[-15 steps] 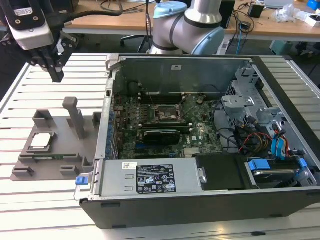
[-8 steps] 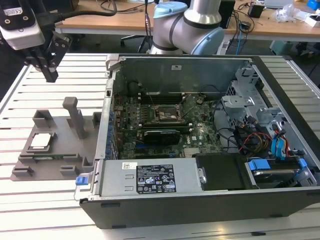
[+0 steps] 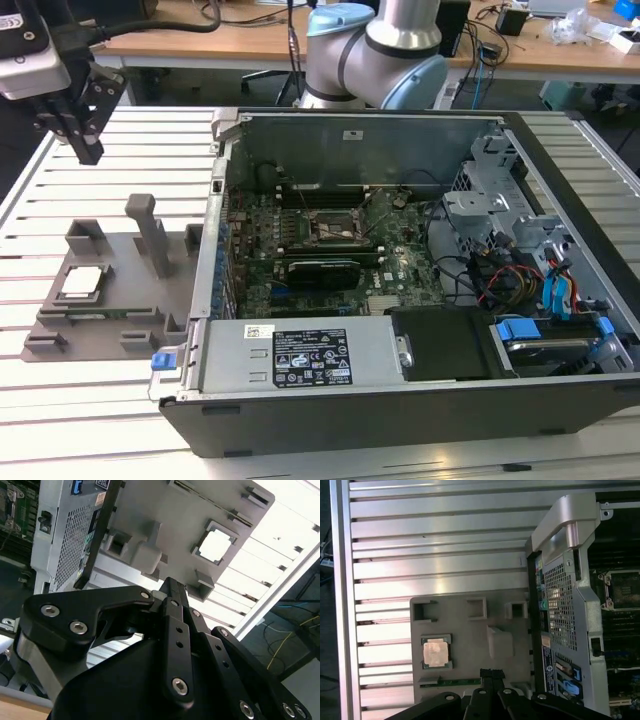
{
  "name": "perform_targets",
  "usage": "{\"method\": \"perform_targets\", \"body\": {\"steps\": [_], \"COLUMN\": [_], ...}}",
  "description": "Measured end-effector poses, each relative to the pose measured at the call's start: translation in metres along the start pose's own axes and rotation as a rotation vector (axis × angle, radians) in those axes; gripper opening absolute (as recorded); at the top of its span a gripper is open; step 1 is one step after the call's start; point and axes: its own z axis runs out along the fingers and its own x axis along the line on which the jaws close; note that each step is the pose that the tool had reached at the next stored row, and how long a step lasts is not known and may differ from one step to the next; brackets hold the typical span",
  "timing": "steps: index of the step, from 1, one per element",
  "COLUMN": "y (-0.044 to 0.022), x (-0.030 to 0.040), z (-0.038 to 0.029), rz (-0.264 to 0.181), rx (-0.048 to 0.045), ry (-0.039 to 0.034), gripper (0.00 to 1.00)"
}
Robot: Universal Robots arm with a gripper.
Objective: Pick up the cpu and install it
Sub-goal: 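Reach for the cpu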
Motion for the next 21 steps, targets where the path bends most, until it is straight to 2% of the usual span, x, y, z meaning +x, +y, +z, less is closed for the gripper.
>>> {"method": "perform_targets", "body": {"steps": [6,14,21], "y": [-0.0008,-0.0022,-0.0036], "x": [0.0103,0.0287,0.0479], "z": [-0.0003,-0.0008,-0.0012], "rz": [0.0,0.0,0.0], "rx": [0.0,0.0001,0.0001], "ry": [0.0,0.0001,0.0], "gripper": [0.11,0.11,0.11]}}
